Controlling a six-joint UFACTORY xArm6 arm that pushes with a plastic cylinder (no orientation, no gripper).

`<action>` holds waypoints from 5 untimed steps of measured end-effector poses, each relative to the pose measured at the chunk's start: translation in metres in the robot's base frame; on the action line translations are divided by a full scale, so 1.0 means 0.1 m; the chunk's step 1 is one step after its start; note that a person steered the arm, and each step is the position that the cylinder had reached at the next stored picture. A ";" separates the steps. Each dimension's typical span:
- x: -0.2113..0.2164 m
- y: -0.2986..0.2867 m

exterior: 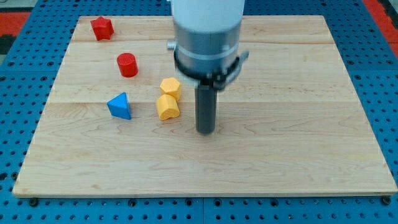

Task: Move green circle to the top right

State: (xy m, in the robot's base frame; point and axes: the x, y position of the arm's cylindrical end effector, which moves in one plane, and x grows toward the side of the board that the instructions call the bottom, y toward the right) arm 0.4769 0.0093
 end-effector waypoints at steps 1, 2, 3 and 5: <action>-0.65 0.04; -0.82 -0.19; -1.32 0.01; -1.37 0.75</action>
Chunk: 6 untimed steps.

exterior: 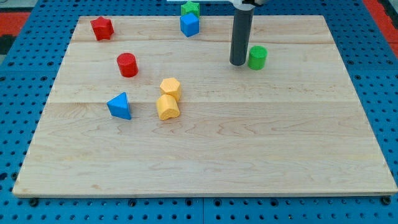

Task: Move green circle to the top right

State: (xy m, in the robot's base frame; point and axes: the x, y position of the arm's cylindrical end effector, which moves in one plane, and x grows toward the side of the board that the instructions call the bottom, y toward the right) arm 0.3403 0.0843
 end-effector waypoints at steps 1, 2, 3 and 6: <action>-0.06 0.33; 0.38 0.36; 0.16 0.50; -0.93 0.94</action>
